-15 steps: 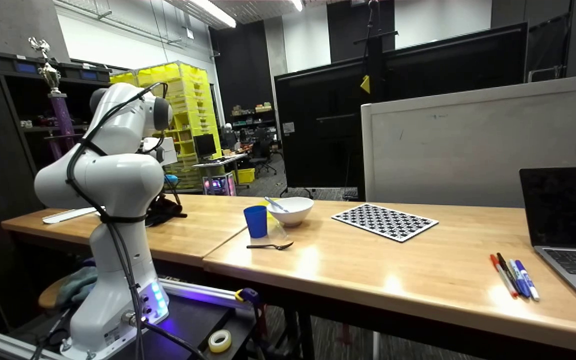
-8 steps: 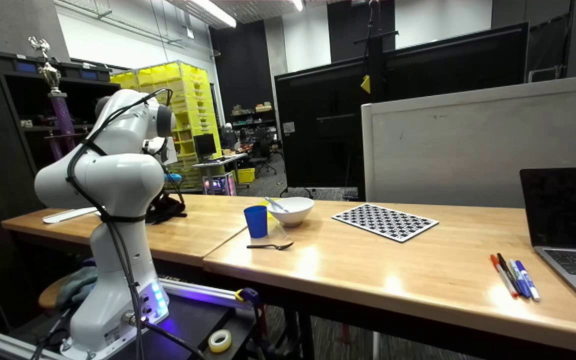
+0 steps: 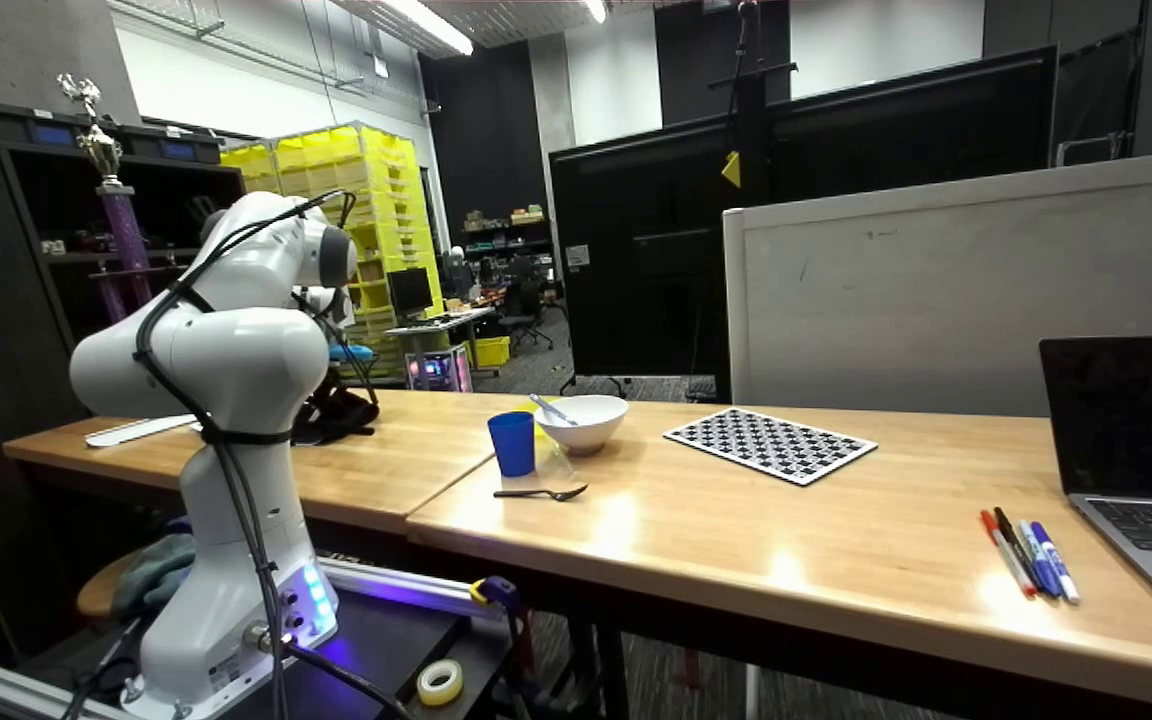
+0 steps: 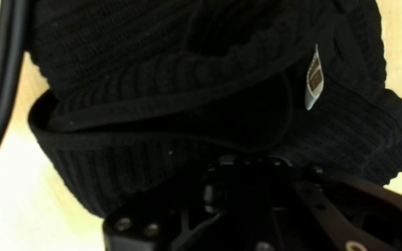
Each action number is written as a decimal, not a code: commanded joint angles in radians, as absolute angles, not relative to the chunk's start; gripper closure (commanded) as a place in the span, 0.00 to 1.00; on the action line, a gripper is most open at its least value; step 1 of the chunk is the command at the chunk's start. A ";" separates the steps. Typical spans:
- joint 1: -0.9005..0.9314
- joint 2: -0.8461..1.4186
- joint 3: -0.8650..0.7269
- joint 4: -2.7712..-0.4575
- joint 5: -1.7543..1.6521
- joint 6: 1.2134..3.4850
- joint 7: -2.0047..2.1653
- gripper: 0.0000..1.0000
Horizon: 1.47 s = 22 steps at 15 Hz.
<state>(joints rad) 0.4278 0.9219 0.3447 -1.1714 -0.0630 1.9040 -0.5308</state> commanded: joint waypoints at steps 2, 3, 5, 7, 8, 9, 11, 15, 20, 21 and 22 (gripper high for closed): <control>0.442 0.997 0.316 -1.049 -0.099 1.865 -0.567 1.00; 0.442 1.006 0.313 -1.028 -0.101 1.855 -0.572 1.00; 0.443 1.026 0.306 -0.985 -0.105 1.835 -0.587 1.00; 0.446 1.045 0.299 -0.944 -0.105 1.815 -0.600 1.00; 0.447 1.055 0.296 -0.923 -0.106 1.804 -0.610 1.00; 0.447 1.065 0.293 -0.903 -0.104 1.795 -0.617 1.00; 0.447 1.084 0.286 -0.865 -0.102 1.775 -0.632 1.00; 0.427 1.089 0.279 -0.857 -0.099 1.773 -0.647 1.00; 0.383 1.065 0.272 -0.901 -0.089 1.801 -0.659 1.00; 0.374 1.061 0.272 -0.908 -0.088 1.804 -0.662 1.00; 0.363 1.056 0.272 -0.917 -0.087 1.807 -0.665 1.00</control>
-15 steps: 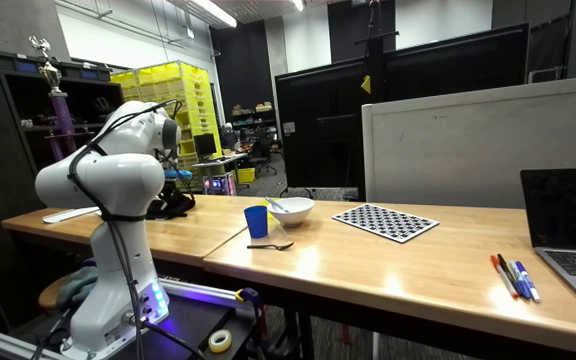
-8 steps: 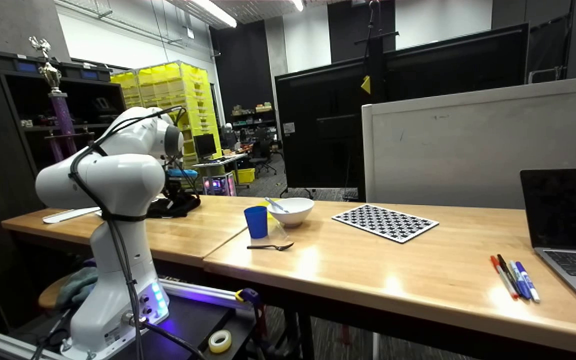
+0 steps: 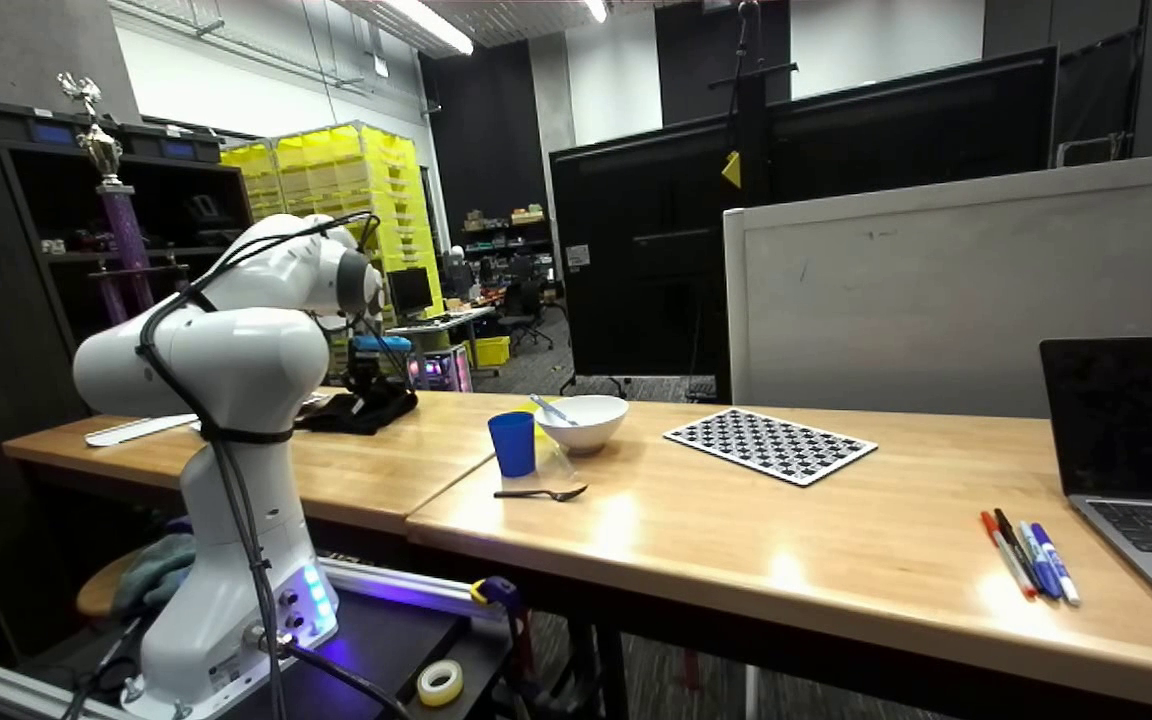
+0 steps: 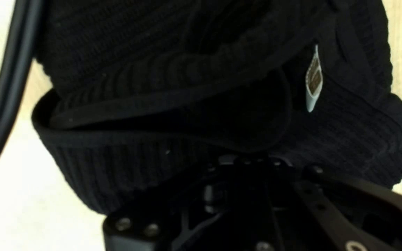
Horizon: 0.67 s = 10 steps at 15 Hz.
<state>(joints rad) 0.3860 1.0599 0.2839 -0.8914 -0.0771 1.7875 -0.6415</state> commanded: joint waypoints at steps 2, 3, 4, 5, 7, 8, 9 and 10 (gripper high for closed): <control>0.343 1.048 0.273 -0.930 -0.086 1.812 -0.670 1.00; 0.331 1.042 0.274 -0.939 -0.085 1.816 -0.676 1.00; 0.321 1.039 0.274 -0.945 -0.085 1.818 -0.681 1.00; 0.310 1.033 0.275 -0.954 -0.084 1.822 -0.687 1.00; 0.288 1.024 0.276 -0.971 -0.083 1.832 -0.694 1.00; 0.275 1.017 0.277 -0.983 -0.082 1.839 -0.701 1.00; 0.263 1.012 0.278 -0.994 -0.080 1.845 -0.705 1.00; 0.249 1.004 0.279 -1.009 -0.077 1.852 -0.709 1.00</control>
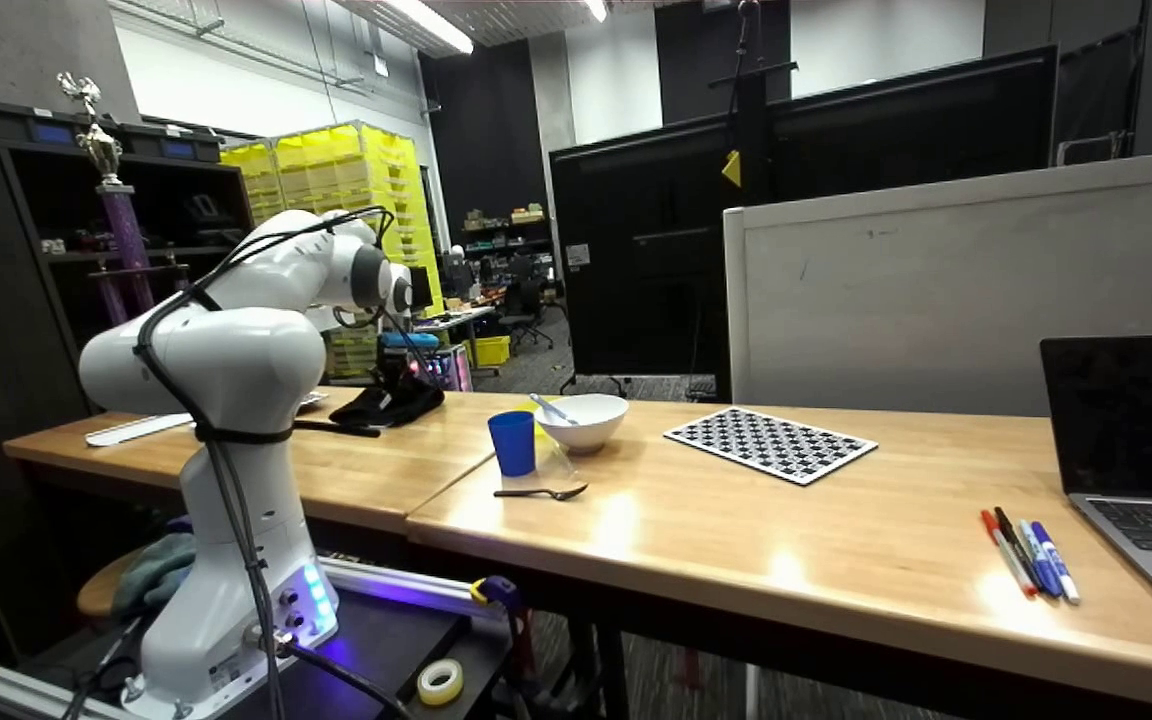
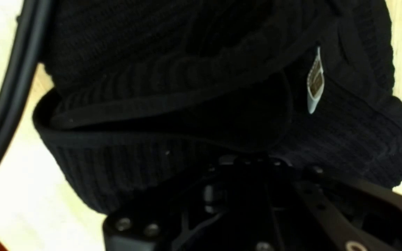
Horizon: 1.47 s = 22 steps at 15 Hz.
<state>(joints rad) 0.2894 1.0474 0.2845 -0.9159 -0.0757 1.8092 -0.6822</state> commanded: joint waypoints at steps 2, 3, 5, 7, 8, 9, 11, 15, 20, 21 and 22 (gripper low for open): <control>0.223 0.989 0.281 -1.041 -0.074 1.871 -0.717 1.00; 0.210 0.978 0.282 -1.061 -0.072 1.881 -0.720 1.00; 0.180 0.950 0.284 -1.115 -0.065 1.910 -0.725 1.00; 0.147 0.915 0.288 -1.181 -0.056 1.945 -0.726 1.00; 0.130 0.895 0.289 -1.220 -0.051 1.965 -0.726 1.00; 0.112 0.872 0.290 -1.264 -0.044 1.988 -0.724 1.00; 0.075 0.826 0.292 -1.354 -0.031 2.033 -0.725 1.00; 0.021 0.735 0.270 -1.515 0.017 2.108 -0.742 1.00; -0.047 0.610 0.247 -1.728 0.043 2.183 -0.773 1.00; -0.059 0.584 0.241 -1.771 0.045 2.196 -0.778 1.00; -0.069 0.558 0.235 -1.814 0.047 2.210 -0.782 1.00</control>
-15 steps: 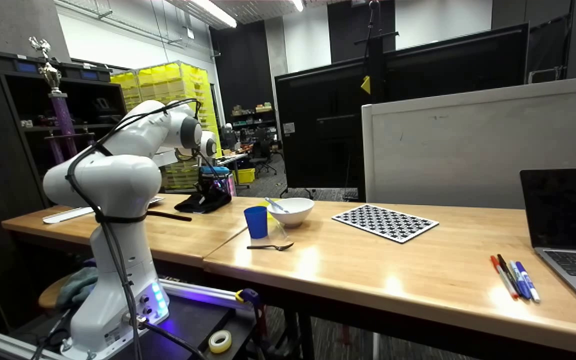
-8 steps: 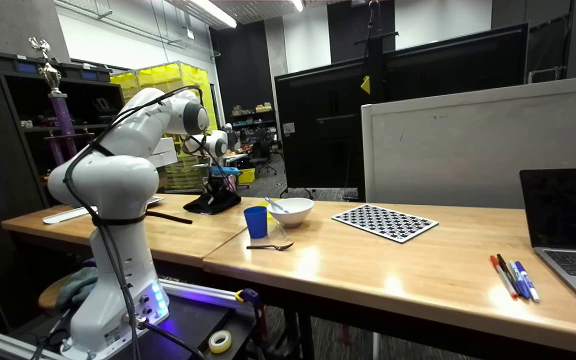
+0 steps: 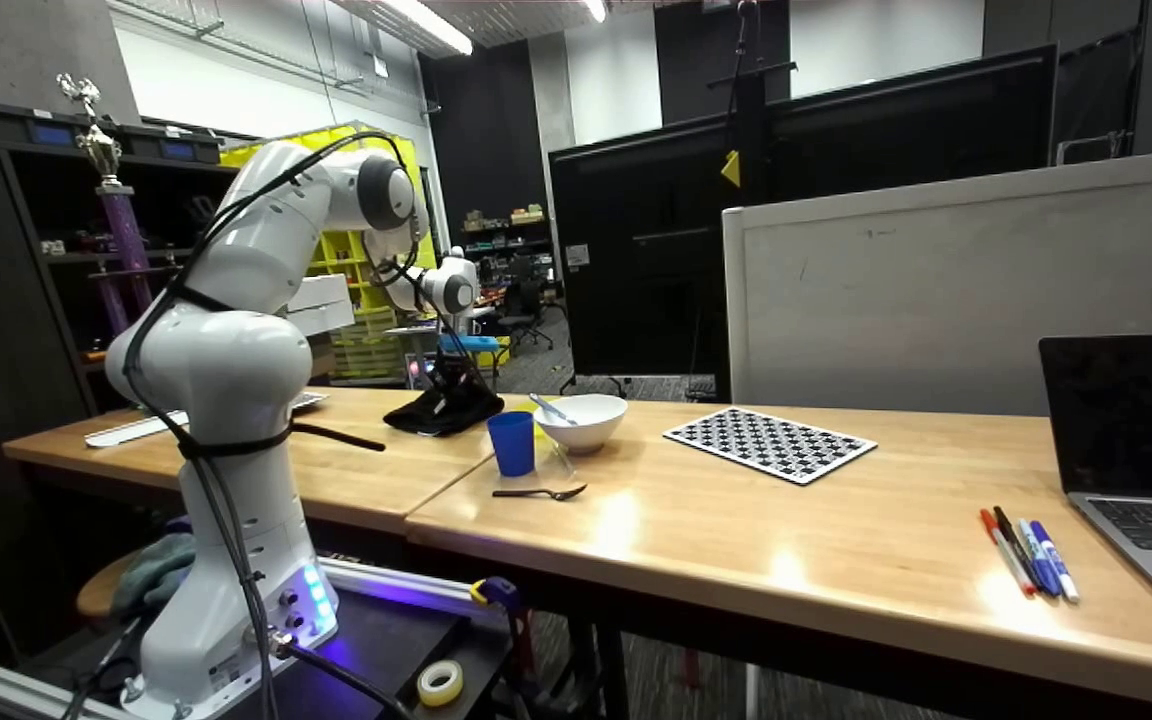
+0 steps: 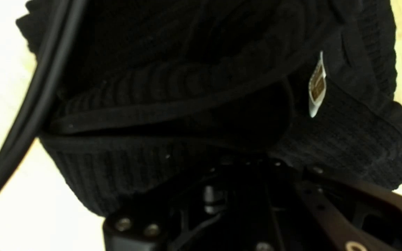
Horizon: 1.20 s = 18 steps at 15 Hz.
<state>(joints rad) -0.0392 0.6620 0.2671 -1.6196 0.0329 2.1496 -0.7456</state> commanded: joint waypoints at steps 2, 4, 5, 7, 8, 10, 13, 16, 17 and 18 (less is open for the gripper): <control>-0.090 0.506 0.220 -1.897 0.051 2.235 -0.798 1.00; -0.105 0.462 0.203 -1.966 0.052 2.255 -0.810 1.00; -0.110 0.444 0.193 -1.995 0.051 2.260 -0.816 1.00; -0.120 0.408 0.175 -2.053 0.049 2.276 -0.824 1.00; -0.125 0.391 0.165 -2.079 0.049 2.282 -0.831 1.00; -0.132 0.360 0.145 -2.128 0.047 2.296 -0.840 1.00; -0.141 0.321 0.113 -2.192 0.042 2.313 -0.857 1.00; -0.150 0.294 0.079 -2.238 0.038 2.326 -0.873 1.00; -0.152 0.285 0.069 -2.253 0.036 2.329 -0.875 1.00; -0.153 0.279 0.057 -2.261 0.030 2.328 -0.879 1.00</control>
<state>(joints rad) -0.1400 0.3091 0.0926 -2.1750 0.0404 2.2945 -0.8464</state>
